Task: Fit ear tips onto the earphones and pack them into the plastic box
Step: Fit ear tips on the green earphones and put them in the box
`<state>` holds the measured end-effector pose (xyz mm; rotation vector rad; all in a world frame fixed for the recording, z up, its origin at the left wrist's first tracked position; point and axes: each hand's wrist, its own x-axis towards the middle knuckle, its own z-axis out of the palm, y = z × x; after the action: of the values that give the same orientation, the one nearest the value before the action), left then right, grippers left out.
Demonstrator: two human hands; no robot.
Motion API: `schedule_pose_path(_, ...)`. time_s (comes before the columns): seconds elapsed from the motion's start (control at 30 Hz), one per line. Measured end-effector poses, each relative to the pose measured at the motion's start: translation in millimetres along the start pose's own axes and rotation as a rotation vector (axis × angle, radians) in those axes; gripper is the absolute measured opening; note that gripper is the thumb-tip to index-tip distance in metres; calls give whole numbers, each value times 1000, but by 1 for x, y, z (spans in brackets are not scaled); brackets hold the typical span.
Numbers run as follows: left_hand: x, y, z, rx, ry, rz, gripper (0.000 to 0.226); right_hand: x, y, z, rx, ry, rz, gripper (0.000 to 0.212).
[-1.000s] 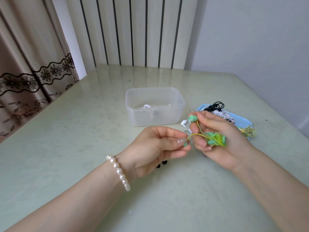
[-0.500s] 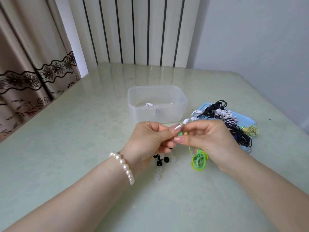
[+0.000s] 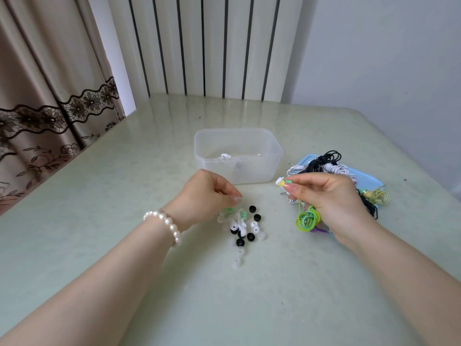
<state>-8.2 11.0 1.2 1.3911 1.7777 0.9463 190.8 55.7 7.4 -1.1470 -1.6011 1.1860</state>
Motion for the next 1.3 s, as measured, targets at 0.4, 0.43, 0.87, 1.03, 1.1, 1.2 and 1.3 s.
schedule_pose_path(0.4, -5, 0, 15, 254, 8, 148, 6, -3, 1, 6, -22, -19, -55, 8)
schedule_pose_path(0.43, -6, 1, 14, 196, 11, 134, 8, -3, 2, 6, -18, -20, -57, 8)
schedule_pose_path(0.87, -18, 20, 21, -961, -164, -145, 11, -8, -3, 11, 73, -166, -199, 20)
schedule_pose_path(1.03, -19, 19, 25, -942, -178, -159, 10, -5, -1, 8, 20, -113, -182, 9)
schedule_pose_path(1.1, -19, 20, 25, -962, -182, -175, 10, -5, -1, 8, 10, -128, -184, 8)
schedule_pose_path(1.2, -19, 20, 26, -1008, -207, -212, 9, -6, -2, 10, 18, -149, -191, 8)
schedule_pose_path(1.3, -18, 18, 27, -1043, -214, -246, 10, -7, -3, 11, 16, -150, -199, 14)
